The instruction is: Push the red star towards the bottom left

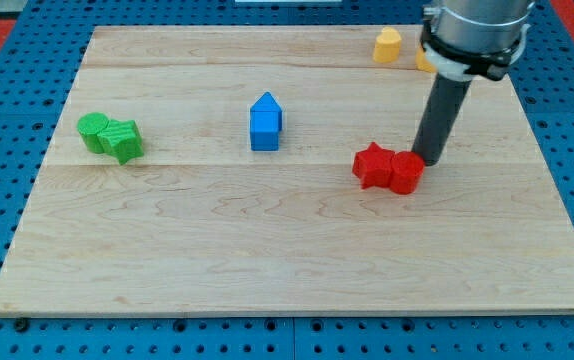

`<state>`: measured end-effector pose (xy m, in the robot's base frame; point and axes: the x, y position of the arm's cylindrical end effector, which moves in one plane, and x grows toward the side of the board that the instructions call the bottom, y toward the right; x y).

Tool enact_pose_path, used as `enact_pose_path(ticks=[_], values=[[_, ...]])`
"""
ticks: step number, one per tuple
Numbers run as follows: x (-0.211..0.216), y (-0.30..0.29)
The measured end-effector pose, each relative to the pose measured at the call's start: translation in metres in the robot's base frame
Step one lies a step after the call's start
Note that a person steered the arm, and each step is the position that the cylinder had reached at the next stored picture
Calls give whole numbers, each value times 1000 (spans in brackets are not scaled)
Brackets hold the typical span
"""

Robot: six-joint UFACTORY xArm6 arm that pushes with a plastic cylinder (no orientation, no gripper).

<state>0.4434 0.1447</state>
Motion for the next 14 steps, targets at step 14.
enact_pose_path(ticks=[14], values=[[71, -285]])
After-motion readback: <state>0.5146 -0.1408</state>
